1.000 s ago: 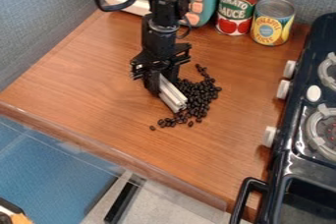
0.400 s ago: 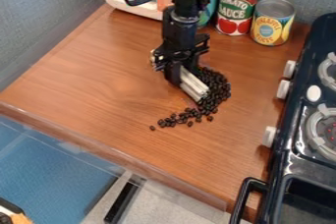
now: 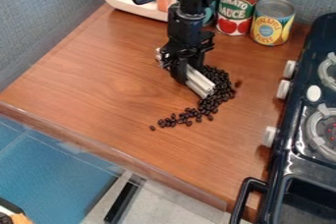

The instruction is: Sweep into pile

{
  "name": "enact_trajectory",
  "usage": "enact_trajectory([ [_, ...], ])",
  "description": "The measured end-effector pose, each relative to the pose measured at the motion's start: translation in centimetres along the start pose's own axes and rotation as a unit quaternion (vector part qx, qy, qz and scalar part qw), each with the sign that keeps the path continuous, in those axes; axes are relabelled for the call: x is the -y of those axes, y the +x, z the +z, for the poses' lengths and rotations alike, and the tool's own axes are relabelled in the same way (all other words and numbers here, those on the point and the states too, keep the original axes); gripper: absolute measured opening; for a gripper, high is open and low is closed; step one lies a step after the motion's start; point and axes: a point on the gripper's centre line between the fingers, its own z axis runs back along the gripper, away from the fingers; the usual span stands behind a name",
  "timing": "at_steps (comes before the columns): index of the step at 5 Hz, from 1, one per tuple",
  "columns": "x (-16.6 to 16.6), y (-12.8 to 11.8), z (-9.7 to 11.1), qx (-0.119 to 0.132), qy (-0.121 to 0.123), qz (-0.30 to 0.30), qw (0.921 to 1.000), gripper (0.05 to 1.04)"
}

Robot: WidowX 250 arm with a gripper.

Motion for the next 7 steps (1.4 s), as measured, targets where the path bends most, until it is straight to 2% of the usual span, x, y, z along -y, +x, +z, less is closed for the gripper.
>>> enact_trajectory([
  [1, -0.8, -0.1, 0.4, -0.021, 0.002, -0.011, 0.9997, 0.384],
  [2, -2.1, -0.7, 0.8, -0.058, 0.012, -0.033, 0.9977, 0.384],
  [4, -4.3, 0.2, 6.0, -0.095, -0.025, -0.035, 0.9945, 0.384],
  [5, -6.4, 0.4, 7.3, -0.106, -0.036, -0.050, 0.9925, 0.384],
  [6, -8.2, -0.1, 6.7, -0.098, -0.027, -0.075, 0.9919, 0.384],
  [7, -9.8, -0.2, 4.8, -0.085, -0.002, -0.087, 0.9925, 0.384],
])
